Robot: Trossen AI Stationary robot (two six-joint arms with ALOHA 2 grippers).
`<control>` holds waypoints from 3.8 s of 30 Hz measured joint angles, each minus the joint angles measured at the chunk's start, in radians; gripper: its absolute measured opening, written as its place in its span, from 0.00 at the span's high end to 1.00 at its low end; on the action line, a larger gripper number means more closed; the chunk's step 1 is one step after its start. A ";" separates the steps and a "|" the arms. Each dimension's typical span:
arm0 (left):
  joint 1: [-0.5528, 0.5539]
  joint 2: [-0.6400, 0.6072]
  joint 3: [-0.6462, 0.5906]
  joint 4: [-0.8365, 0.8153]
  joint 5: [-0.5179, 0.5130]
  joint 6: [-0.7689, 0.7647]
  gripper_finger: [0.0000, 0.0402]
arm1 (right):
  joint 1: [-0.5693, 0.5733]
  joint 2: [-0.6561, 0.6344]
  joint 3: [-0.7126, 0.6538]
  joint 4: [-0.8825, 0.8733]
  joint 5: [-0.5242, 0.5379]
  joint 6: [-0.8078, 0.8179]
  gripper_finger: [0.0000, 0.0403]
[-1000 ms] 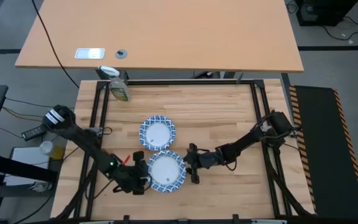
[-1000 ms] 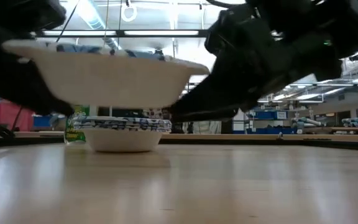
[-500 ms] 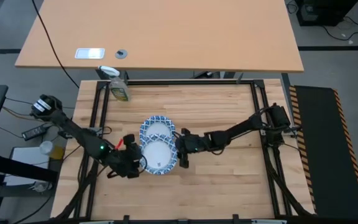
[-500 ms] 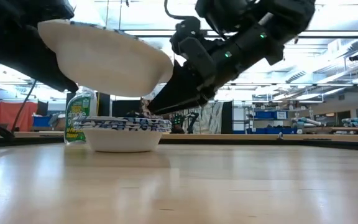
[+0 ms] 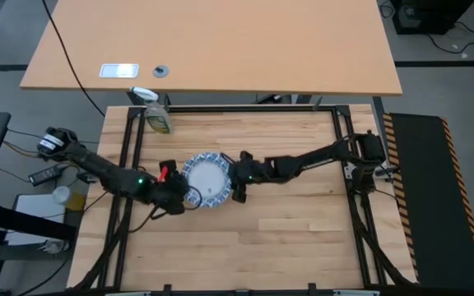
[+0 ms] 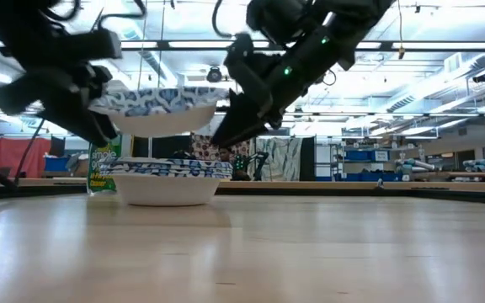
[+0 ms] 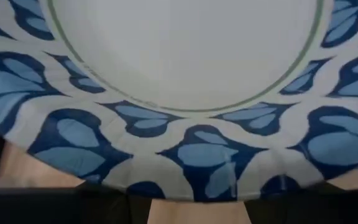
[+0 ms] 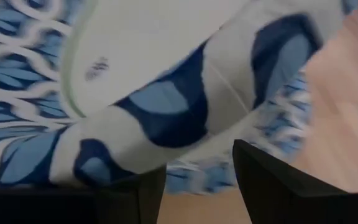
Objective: Nest bowls inside each other
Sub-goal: Stack the white bowl on top of the stacked white bowls, then return to Home Position
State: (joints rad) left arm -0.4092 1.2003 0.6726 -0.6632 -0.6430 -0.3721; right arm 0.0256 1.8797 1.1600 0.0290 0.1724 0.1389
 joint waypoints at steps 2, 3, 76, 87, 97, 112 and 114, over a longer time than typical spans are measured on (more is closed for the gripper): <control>0.050 0.000 -0.006 0.002 0.000 0.038 0.49 | -0.022 0.000 0.015 -0.050 0.020 -0.011 0.52; 0.072 0.000 -0.013 -0.002 0.004 0.054 0.49 | -0.032 0.000 0.018 -0.067 0.032 -0.019 0.52; 0.209 -0.577 -0.424 1.019 0.298 0.325 0.65 | -0.165 -0.852 -0.822 0.580 0.016 -0.014 0.63; 0.238 -0.884 -0.535 1.012 0.306 0.300 0.65 | -0.246 -1.263 -1.082 0.527 0.002 0.094 0.63; 0.237 -0.989 -0.538 0.852 0.293 0.288 0.65 | -0.313 -1.470 -1.151 0.315 -0.041 0.154 0.63; 0.198 -1.006 -0.664 0.907 0.288 0.349 0.65 | -0.365 -1.633 -1.149 0.166 -0.130 0.094 0.63; 0.198 -0.997 -0.663 0.894 0.280 0.368 0.65 | -0.365 -1.625 -1.149 0.170 -0.125 0.168 0.63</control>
State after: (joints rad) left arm -0.2112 0.2032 0.0093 0.2308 -0.3634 -0.0046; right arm -0.3389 0.2543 0.0113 0.1994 0.0476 0.3070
